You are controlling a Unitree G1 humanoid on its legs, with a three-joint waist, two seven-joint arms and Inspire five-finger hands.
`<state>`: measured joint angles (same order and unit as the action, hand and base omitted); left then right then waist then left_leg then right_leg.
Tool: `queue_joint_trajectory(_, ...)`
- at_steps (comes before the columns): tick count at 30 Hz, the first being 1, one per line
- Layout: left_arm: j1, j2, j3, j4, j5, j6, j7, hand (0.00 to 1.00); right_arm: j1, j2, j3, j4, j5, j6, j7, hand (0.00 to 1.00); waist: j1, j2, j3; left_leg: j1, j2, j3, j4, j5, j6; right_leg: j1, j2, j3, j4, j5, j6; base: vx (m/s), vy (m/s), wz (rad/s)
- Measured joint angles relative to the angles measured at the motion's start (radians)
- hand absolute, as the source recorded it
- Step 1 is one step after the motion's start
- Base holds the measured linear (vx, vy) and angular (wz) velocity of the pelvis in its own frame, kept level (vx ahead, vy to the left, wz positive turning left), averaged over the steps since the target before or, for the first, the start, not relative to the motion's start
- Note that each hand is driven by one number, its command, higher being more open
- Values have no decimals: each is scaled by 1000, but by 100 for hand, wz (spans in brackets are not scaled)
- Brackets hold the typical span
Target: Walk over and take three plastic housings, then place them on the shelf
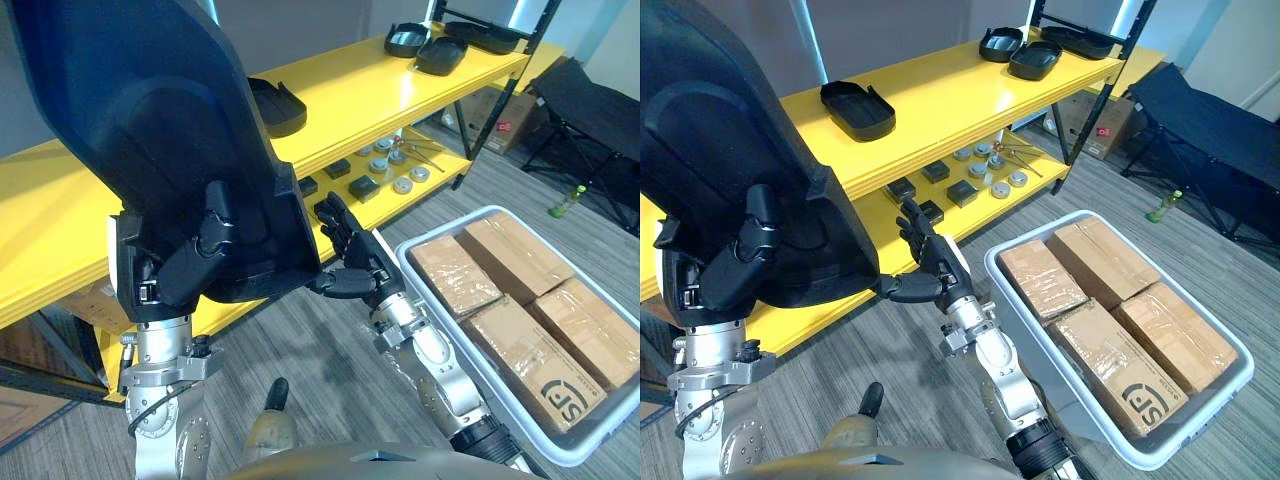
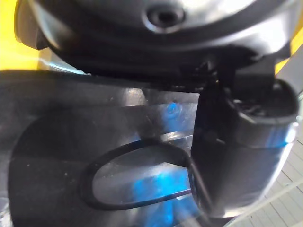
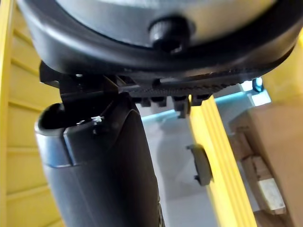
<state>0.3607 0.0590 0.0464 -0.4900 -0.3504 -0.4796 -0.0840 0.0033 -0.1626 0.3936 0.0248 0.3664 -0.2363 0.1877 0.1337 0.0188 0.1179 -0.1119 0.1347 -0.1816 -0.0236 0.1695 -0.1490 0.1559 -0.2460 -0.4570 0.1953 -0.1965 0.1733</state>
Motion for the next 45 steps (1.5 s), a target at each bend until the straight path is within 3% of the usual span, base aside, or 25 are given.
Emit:
queue_joint_trajectory(2, -1, 0, 3, 4, -1, -3, 16, 0, -10, 1, 3, 0, 0, -4, 11, 100, 3, -2, 13, -46, -3, 11, 80, -37, -1, -31, -8, 16, 31, -3, -4, -48, 51, -22)
queue_joint_trajectory(4, -1, 0, 5, 15, 4, -6, 34, 0, -36, 0, 13, 0, -1, -13, 10, 100, 16, 1, 56, -96, -5, 21, 228, -115, 0, -45, -18, 33, 79, -22, -6, -58, 75, -25)
queue_joint_trajectory(7, -1, -1, 10, 20, 6, -6, 47, 0, -49, 0, 15, 0, -3, -15, -3, 100, 30, -6, 71, -153, -22, 21, 418, -225, 7, -35, -43, 39, 147, -68, 7, -24, 97, 0)
queue_joint_trajectory(9, -1, -1, 17, 19, 8, -4, 47, 0, -51, 1, 14, 0, -3, -15, -4, 100, 40, -16, 76, -165, -44, 31, 497, -279, 23, -10, -68, 36, 155, -84, 9, 58, 147, 9)
queue_joint_trajectory(10, -1, 0, 31, 18, 7, 0, 38, 0, -48, 2, 15, 0, -3, -14, -4, 100, 50, -31, 75, -166, -61, 61, 542, -314, 60, 18, -91, 33, 122, -81, 1, 140, 187, -1)
queue_joint_trajectory(11, -3, -3, 43, 17, 5, -1, 23, 0, -46, 1, 10, -3, -3, -15, -3, 100, 50, -28, 70, -163, -67, 79, 568, -350, 63, 28, -94, 39, 160, -49, -57, 172, 189, 2)
queue_joint_trajectory(12, -6, -2, 50, 18, 10, 0, 20, 0, -44, 4, 7, -3, -3, -17, -4, 100, 51, -22, 68, -165, -71, 78, 576, -359, 64, -2, -109, 56, 229, -23, -88, 177, 238, 12)
queue_joint_trajectory(13, -6, 6, 62, 18, 34, 0, 23, 0, -41, 10, 8, -3, -4, -17, -9, 100, 50, -25, 64, -159, -81, 77, 566, -368, 68, -68, -133, 85, 334, 37, -147, 164, 297, 22)
queue_joint_trajectory(14, -8, 30, 80, 13, 66, 0, 33, 0, -40, 13, 9, -3, -7, -18, -8, 100, 44, -32, 57, -147, -92, 74, 534, -368, 80, -137, -148, 131, 429, 147, -171, 225, 357, 36)
queue_joint_trajectory(15, -15, 67, 96, 6, 85, -1, 51, 0, -41, 17, 7, -3, -7, -22, -11, 100, 34, -33, 57, -134, -104, 54, 501, -359, 100, -195, -144, 173, 514, 178, -128, 229, 240, 38)
queue_joint_trajectory(16, -23, 80, 103, 7, 86, -1, 62, 0, -42, 19, 5, -3, -8, -26, -13, 100, 28, -37, 57, -124, -106, 32, 488, -351, 115, -213, -130, 181, 550, 138, -125, 280, 115, 53)
queue_joint_trajectory(17, -41, 98, 118, 16, 87, 2, 79, 0, -48, 22, -6, -3, -14, -29, -22, 100, 20, -35, 58, -91, -114, 8, 456, -348, 126, -227, -77, 194, 566, 36, -115, 282, 49, 55)
queue_joint_trajectory(18, -57, 94, 123, 21, 86, 3, 102, 0, -60, 19, -29, -4, -54, -37, -39, 100, 18, -30, 58, -51, -121, -16, 419, -345, 131, -227, -16, 194, 506, -24, -127, 280, 37, 59)
queue_joint_trajectory(19, -67, 95, 124, 21, 86, 3, 110, 0, -65, 17, -47, -13, -69, -39, -51, 100, 15, -27, 57, -37, -126, -31, 405, -343, 131, -228, 14, 200, 461, -43, -131, 313, 30, 111)
queue_joint_trajectory(20, -101, 96, 116, 23, 81, 2, 113, 0, -70, 0, -109, -63, -87, -59, -89, 100, -6, -19, 57, -29, -151, -107, 383, -336, 128, -248, 92, 272, 345, -57, -145, 248, -16, 130)
queue_joint_trajectory(23, -144, 98, 108, 63, 73, -3, 104, 0, -102, -61, -231, -141, -88, -100, -158, 100, -41, -17, 51, -12, -196, -234, 365, -318, 112, -282, 141, 428, 214, -33, -109, 298, -157, 172)
queue_joint_trajectory(25, -132, 100, 123, 75, 67, -3, 102, 0, -155, -98, -294, -157, -85, -127, -179, 100, -37, -36, 40, -1, -231, -258, 372, -330, 92, -277, 108, 418, 106, 69, -108, 272, -275, 126)
queue_joint_trajectory(26, -126, 85, 129, 89, 47, -1, 101, 0, -195, -123, -328, -157, -84, -143, -185, 100, -30, -17, 30, -6, -221, -260, 390, -350, 68, -259, 107, 392, 94, 92, -68, 216, -266, 76)
queue_joint_trajectory(28, -106, 67, 132, 90, 37, 3, 96, 0, -239, -159, -361, -157, -65, -150, -181, 100, -15, 30, 5, -23, -145, -166, 376, -352, 63, -204, 151, 324, 12, 110, -96, 167, -215, 69)
queue_joint_trajectory(29, -107, 65, 133, 90, 33, 3, 88, 0, -241, -161, -371, -157, -62, -150, -174, 100, -12, 36, 1, -22, -123, -127, 362, -346, 67, -190, 161, 308, -4, 113, -102, 119, -215, 67)
queue_joint_trajectory(31, -111, 48, 133, 85, 1, 0, 38, 0, -225, -153, -404, -167, -37, -152, -147, 100, -23, 39, -2, -20, -64, 54, 308, -304, 82, -154, 166, 240, -37, 114, -112, 105, -212, 73)
queue_joint_trajectory(33, -117, 35, 131, 84, 1, 0, 15, 0, -195, -148, -417, -191, -35, -152, -133, 100, -28, 40, -2, -18, -49, 113, 276, -281, 83, -151, 161, 215, -46, 113, -114, 39, -64, 47)
queue_joint_trajectory(40, -108, 18, 85, 84, 21, 3, 26, 0, -36, -32, -420, -233, 5, -144, -17, 100, -50, 16, -15, 13, -95, 104, 167, -211, 88, -97, 116, 128, -85, 113, -113, 24, 25, 39)
queue_joint_trajectory(42, -107, 18, 80, 85, 22, 3, 27, 0, -10, -17, -420, -233, 20, -143, 1, 100, -65, 10, -18, -6, -53, 245, 174, -233, 102, -94, 95, 91, -83, 113, -113, -23, 80, 57)
queue_joint_trajectory(45, -105, 19, 46, 91, 41, 3, 29, 0, 3, -20, -423, -231, 44, -142, 4, 100, -87, 5, -13, -98, 35, 315, 339, -236, 108, -107, 30, 60, -33, 112, -111, -35, 200, 59)
